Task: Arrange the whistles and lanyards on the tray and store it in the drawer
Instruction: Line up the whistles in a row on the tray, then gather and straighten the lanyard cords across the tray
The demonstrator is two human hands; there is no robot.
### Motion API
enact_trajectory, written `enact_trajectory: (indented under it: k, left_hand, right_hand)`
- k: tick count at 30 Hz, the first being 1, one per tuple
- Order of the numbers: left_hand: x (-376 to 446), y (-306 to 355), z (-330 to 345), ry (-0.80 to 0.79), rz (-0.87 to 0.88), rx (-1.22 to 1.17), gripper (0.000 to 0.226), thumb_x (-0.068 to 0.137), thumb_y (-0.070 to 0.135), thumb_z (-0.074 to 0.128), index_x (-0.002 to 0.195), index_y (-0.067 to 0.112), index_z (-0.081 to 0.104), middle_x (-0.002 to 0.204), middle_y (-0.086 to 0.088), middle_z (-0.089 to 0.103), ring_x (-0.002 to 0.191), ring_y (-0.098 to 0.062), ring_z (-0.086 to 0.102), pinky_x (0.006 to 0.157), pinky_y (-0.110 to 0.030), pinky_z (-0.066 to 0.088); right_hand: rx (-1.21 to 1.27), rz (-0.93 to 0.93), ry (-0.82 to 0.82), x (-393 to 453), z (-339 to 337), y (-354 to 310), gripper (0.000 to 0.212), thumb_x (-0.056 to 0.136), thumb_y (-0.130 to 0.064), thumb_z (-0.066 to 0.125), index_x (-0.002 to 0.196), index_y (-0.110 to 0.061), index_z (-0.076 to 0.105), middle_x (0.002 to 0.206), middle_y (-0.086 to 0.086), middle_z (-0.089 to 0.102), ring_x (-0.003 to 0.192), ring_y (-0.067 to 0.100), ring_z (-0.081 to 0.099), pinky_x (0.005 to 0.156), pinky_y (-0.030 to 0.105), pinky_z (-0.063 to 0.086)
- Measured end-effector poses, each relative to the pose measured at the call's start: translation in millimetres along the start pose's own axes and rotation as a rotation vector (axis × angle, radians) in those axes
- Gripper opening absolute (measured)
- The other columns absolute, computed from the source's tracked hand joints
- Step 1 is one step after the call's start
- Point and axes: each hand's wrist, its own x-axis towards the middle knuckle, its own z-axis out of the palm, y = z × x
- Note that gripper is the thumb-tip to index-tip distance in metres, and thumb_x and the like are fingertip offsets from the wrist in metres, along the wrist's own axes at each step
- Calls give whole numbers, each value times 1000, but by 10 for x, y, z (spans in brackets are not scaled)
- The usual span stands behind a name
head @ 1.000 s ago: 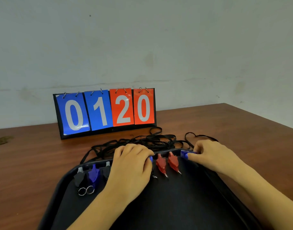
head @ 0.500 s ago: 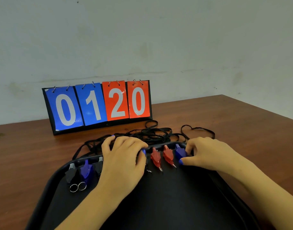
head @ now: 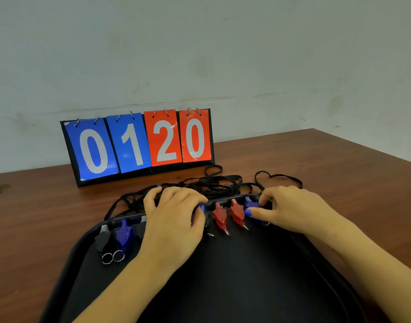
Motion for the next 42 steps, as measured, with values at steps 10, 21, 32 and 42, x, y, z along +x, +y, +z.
enact_trajectory:
  k: [10,21,32,42]
  left_hand:
    - [423,96,-514,70,-301,-514,21,90,21,54,90,42,59,92,31,52,80,21,46,93,-8,31]
    - [396,-510,-785,85,-455,-427,20,90,12,52,99,24,65,106,8,62,98,-5,53,86,-23,33]
    - [-148,-1136,-860,41,-725,-351,19,89,11,52,98,25,63,108,3,61,99,-12,51,86,-27,34]
    - [-526,-1130,-675,130,-735,-408,27,93,5,44,114,11,59,109,-3,60,99,-13,50,85,-23,33]
  right_hand:
    - [39,115,7,132,113,132,25,92,-35,45,110,-22,56,102,2,64,87,21,61,74,33,52]
    - [246,108,20,334,221,111,12,89,-25,50,98,-21,58,89,1,65,77,15,62,76,35,56]
    - [218,125,25,441,228,6,19,89,-24,50,106,-20,56,89,1,63,77,15,61,75,35,57]
    - [232,134,107,424,164,-14,20,87,-36,55,101,-21,54,91,2,63,78,17,61,71,32,53]
